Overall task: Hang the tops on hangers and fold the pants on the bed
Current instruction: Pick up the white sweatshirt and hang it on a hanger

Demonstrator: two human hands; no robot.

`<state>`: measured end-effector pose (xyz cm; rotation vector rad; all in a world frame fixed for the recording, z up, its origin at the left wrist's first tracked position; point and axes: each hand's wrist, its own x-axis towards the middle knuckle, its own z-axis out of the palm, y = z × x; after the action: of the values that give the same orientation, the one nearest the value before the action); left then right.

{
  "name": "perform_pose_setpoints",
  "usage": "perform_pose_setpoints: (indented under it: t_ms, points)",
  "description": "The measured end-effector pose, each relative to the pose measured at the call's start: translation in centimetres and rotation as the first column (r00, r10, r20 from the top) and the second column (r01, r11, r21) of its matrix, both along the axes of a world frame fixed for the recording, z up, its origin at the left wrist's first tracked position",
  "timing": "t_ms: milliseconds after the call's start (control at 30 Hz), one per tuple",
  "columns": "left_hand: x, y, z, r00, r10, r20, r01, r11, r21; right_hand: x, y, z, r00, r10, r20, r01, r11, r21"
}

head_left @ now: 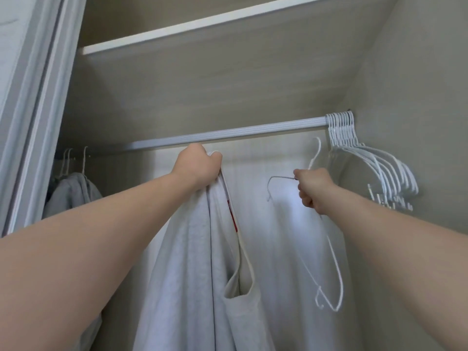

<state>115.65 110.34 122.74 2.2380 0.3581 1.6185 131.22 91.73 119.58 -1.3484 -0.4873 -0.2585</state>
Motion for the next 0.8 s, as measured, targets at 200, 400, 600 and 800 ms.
perform_pose_setpoints:
  t_ms: [200,400,600,800]
  points:
    - [-0.2,0.6,-2.3,0.996,-0.079,-0.026,0.077,0.993,-0.087,-0.7,1.2,-2.4,0.996,-0.042,0.073,0.042,0.999,0.005]
    - [-3.9,-5.3,-5.0,0.983,-0.185,-0.012,0.183,0.978,-0.098,-5.1,-0.6,-4.7,0.985,-0.04,0.168,0.025,0.995,0.092]
    - [-10.8,-12.9,-5.9,0.997,-0.076,0.018,0.077,0.997,-0.027,-10.4,-3.2,-7.0,0.966,-0.018,0.26,-0.018,0.99,0.137]
    - [-19.0,-20.9,-8.9,0.996,0.073,0.051,-0.069,0.994,-0.082,-16.7,-9.1,-9.4,0.93,0.205,0.304,-0.252,0.96,0.125]
